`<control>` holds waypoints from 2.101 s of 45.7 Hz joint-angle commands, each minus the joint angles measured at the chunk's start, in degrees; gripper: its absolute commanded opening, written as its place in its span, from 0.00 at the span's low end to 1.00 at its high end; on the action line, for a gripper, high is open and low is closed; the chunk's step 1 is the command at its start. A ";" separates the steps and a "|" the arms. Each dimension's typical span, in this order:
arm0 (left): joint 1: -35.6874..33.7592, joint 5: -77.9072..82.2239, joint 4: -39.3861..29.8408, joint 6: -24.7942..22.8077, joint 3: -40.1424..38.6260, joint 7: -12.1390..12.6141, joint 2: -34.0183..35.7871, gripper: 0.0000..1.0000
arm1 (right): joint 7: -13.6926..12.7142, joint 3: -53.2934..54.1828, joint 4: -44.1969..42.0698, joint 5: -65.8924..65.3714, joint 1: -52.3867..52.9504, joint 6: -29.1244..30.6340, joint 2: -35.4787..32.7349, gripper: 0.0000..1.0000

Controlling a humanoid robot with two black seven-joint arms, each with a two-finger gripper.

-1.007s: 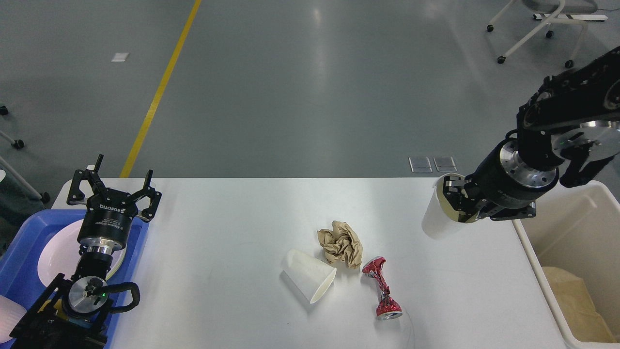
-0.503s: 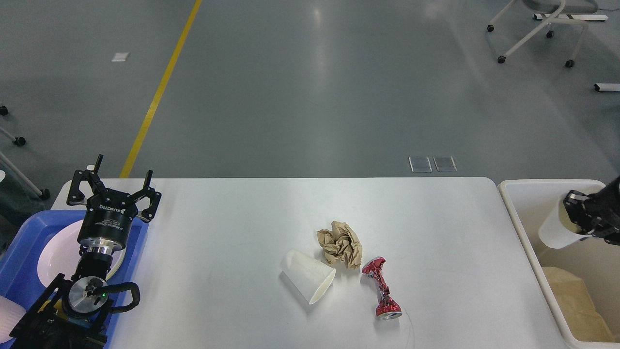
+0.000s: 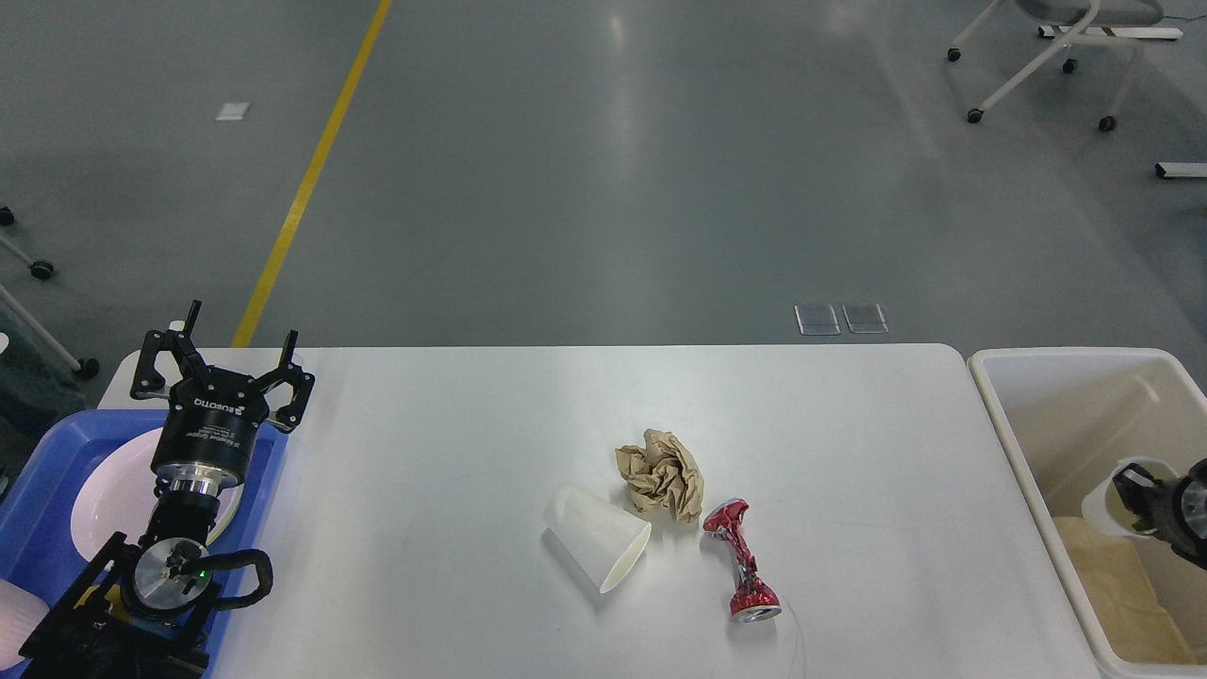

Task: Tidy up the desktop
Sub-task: 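Open the right gripper inside the bin to release the cup, then raise the right gripper out of the bin toward the second cup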

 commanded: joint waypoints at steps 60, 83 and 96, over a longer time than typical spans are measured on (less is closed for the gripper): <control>0.00 0.00 0.00 -0.01 0.00 -0.01 0.01 0.96 | -1.92 0.70 -1.72 -2.17 -7.39 -22.36 7.56 1.00; 0.00 0.00 0.00 -0.01 0.00 0.08 0.01 0.96 | -2.54 -4.92 33.78 -27.67 33.03 -3.83 -3.08 1.00; 0.00 0.00 0.00 -0.01 0.00 -0.01 0.01 0.96 | -2.54 -11.78 51.96 -26.79 61.68 19.74 1.93 1.00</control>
